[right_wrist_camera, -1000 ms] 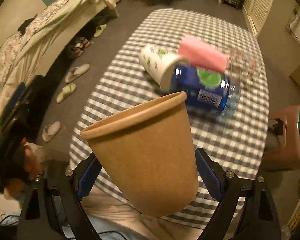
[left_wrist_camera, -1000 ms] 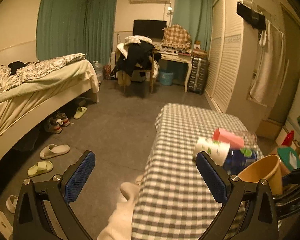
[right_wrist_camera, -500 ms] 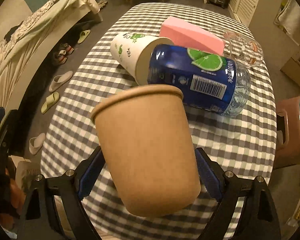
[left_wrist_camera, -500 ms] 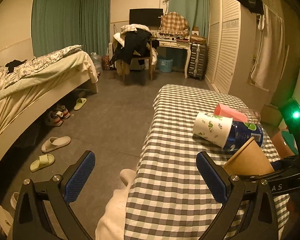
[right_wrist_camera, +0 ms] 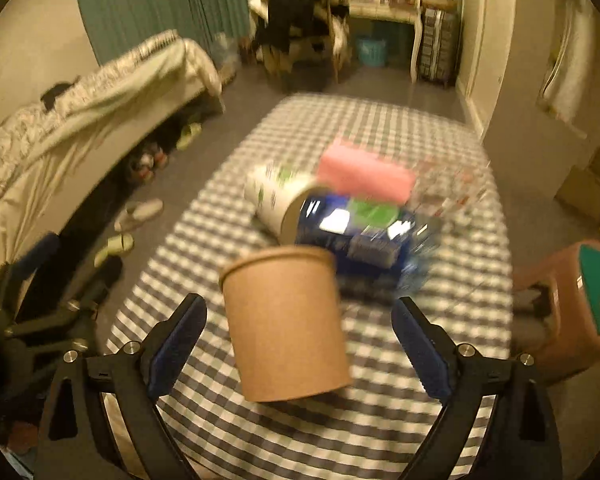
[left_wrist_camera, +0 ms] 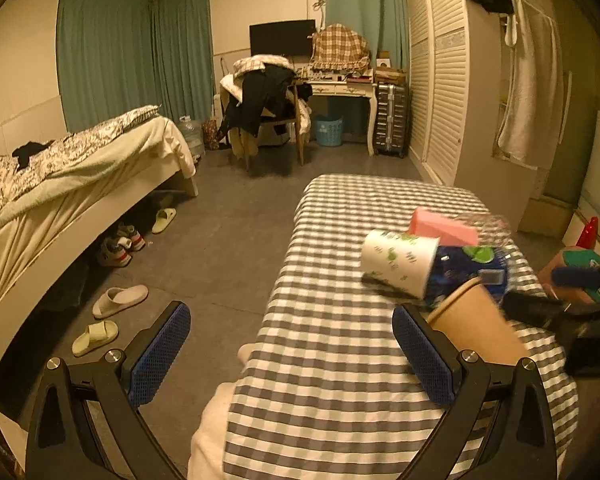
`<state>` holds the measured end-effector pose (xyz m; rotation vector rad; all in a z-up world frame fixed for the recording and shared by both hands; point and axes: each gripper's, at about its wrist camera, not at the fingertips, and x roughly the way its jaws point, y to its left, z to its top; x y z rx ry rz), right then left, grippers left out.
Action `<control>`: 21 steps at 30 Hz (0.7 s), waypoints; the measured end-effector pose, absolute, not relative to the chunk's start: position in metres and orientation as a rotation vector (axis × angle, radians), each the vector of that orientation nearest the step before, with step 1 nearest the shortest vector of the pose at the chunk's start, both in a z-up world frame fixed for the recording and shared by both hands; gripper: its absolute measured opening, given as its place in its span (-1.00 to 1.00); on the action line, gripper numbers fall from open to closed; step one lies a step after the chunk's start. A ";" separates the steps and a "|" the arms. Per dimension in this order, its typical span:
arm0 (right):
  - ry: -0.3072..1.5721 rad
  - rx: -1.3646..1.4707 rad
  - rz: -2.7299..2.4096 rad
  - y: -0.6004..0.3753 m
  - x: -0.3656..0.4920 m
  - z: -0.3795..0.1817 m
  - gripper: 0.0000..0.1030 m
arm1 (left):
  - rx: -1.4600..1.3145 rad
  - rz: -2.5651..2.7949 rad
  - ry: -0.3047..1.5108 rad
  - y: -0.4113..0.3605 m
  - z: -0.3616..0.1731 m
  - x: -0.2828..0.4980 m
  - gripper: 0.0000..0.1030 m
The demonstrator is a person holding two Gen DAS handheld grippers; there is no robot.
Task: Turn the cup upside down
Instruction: 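Bring the tan cup to the left gripper and grasp it there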
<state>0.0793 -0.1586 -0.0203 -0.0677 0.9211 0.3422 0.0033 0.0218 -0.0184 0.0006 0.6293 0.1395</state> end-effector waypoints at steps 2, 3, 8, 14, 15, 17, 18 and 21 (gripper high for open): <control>0.848 -0.061 0.325 -0.174 0.069 -0.001 0.83 | 0.003 0.122 0.622 0.009 -0.011 0.001 1.00; 0.817 -0.055 0.312 -0.184 0.065 0.007 0.83 | 0.002 0.114 0.619 0.004 -0.009 0.000 1.00; 0.629 -0.040 0.172 -0.239 0.034 0.034 0.94 | -0.004 0.068 0.597 -0.042 -0.004 -0.004 1.00; 0.573 -0.043 0.060 -0.287 0.018 0.012 0.95 | 0.022 0.059 0.615 -0.085 -0.024 -0.001 1.00; 0.576 -0.035 0.051 -0.294 0.019 0.003 0.95 | 0.021 0.058 0.626 -0.091 -0.030 0.001 1.00; 0.583 -0.027 0.060 -0.301 0.017 -0.013 0.95 | 0.018 0.050 0.644 -0.100 -0.039 0.005 1.00; 0.588 -0.023 0.064 -0.303 0.017 -0.022 0.95 | 0.020 0.053 0.648 -0.103 -0.043 0.006 1.00; 0.599 -0.014 0.069 -0.307 0.018 -0.041 0.95 | 0.024 0.080 0.659 -0.109 -0.056 0.012 1.00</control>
